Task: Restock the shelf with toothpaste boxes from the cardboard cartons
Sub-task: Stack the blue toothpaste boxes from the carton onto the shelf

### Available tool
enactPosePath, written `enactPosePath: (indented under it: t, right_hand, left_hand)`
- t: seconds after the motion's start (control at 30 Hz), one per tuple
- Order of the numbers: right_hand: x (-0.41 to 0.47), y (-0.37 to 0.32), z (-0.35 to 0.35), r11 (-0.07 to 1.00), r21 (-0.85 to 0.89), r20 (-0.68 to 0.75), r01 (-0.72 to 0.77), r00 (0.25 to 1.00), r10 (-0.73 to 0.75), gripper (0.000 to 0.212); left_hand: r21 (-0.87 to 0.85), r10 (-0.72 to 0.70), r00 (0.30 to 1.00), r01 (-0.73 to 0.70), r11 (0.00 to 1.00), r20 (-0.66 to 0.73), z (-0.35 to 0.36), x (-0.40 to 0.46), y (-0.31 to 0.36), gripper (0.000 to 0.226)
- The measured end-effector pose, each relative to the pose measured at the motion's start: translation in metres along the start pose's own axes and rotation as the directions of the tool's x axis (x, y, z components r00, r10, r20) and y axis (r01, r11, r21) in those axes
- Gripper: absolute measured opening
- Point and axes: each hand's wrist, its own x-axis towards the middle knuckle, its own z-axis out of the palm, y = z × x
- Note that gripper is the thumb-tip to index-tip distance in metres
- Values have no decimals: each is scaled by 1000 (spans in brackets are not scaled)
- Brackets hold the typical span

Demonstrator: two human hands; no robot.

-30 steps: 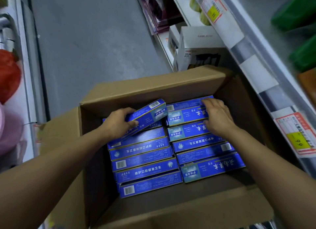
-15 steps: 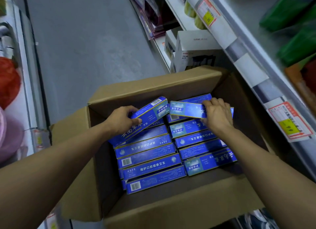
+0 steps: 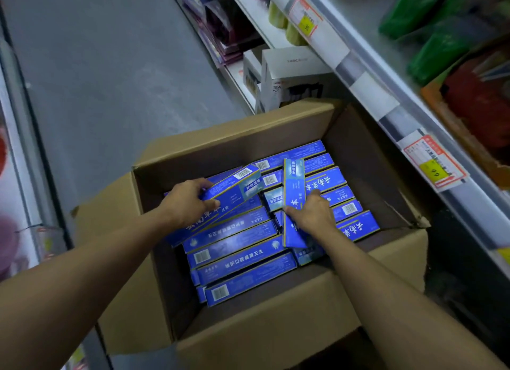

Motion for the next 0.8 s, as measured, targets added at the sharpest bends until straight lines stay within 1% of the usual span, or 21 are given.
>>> enactPosePath:
  t: [0.07, 0.1, 0.13, 0.17, 0.2, 0.23, 0.27, 0.3, 0.33, 0.37, 0.43, 0.47, 0.5, 0.53, 0.57, 0.6, 0.63, 0.7, 0.73, 0.77, 0.8]
  right_hand:
    - [3, 1, -7, 998, 38, -10, 49, 999, -49, 48]
    - [5, 2, -13, 996, 21, -41, 88, 995, -87, 44]
    - [9, 4, -20, 987, -33, -76, 155, 985, -157, 46]
    - [12, 6, -27, 963, -115, -84, 245, 963, -255, 55]
    - [16, 6, -34, 915, -206, -52, 346, 930, -363, 67]
    - [20, 5, -41, 845, -300, 13, 443, 888, -460, 79]
    - [25, 2, -46, 756, -399, 103, 518, 845, -525, 88]
    - [29, -3, -49, 649, -496, 196, 577, 802, -564, 93]
    - [33, -8, -49, 531, -572, 280, 625, 757, -590, 94]
    - [38, -13, -48, 421, -620, 349, 662, 714, -607, 90]
    - [46, -21, -42, 252, -664, 435, 704, 637, -636, 73]
    - [49, -22, -38, 203, -670, 452, 714, 610, -651, 62]
    - [52, -22, -36, 185, -674, 450, 715, 596, -665, 53]
    - [54, -21, -35, 183, -684, 438, 706, 599, -671, 46]
    - [56, -19, -35, 189, -705, 420, 684, 617, -665, 44]
    - [57, -16, -35, 210, -731, 399, 649, 656, -641, 47]
    - [57, -11, -37, 253, -753, 369, 607, 708, -602, 55]
    - [58, 0, -41, 386, -747, 319, 541, 801, -506, 74]
    - [59, 6, -44, 467, -706, 313, 533, 826, -469, 79]
    - [59, 10, -46, 538, -649, 323, 538, 835, -446, 82]
    - [60, 14, -47, 580, -597, 341, 554, 830, -442, 83]
  left_hand:
    - [-8, -3, 1000, 3, 1000, 9, 2, -1, 0, 42]
    - [-15, -5, 1000, 5, 1000, 13, 3, -1, 1, 43]
    - [-23, -8, 1000, 9, 1000, 15, 4, -1, 1, 43]
    - [-28, -12, 1000, 13, 1000, 18, 4, -1, 1, 43]
    - [-31, -15, 1000, 15, 999, 21, 5, 0, 1, 44]
    - [-34, -17, 1000, 18, 999, 23, 6, 2, 2, 44]
    - [-37, -17, 1000, 18, 999, 22, 7, 3, 2, 43]
    - [-39, -19, 1000, 20, 999, 20, 8, 5, 3, 43]
    - [-37, -23, 1000, 24, 999, 18, 10, 7, 4, 42]
    - [-33, -27, 1000, 28, 999, 15, 12, 8, 3, 42]
    - [-18, -30, 1000, 30, 999, 7, 15, 11, 2, 41]
    - [-11, -32, 999, 32, 999, 5, 16, 12, 1, 40]
    - [-5, -35, 999, 35, 999, 3, 17, 13, 0, 40]
    - [-3, -39, 999, 39, 999, 2, 17, 14, 0, 40]
    - [-1, -43, 999, 43, 999, -1, 17, 15, 0, 39]
    - [4, -48, 999, 48, 999, -2, 17, 15, 0, 39]
    - [9, -51, 999, 51, 999, -7, 18, 16, 0, 38]
    - [6, -63, 998, 63, 998, -21, 18, 17, 2, 39]
    - [-5, -71, 997, 71, 997, -31, 18, 18, 4, 39]
    - [-11, -76, 996, 76, 997, -43, 18, 19, 6, 39]
    - [-7, -77, 995, 76, 997, -57, 17, 19, 9, 40]
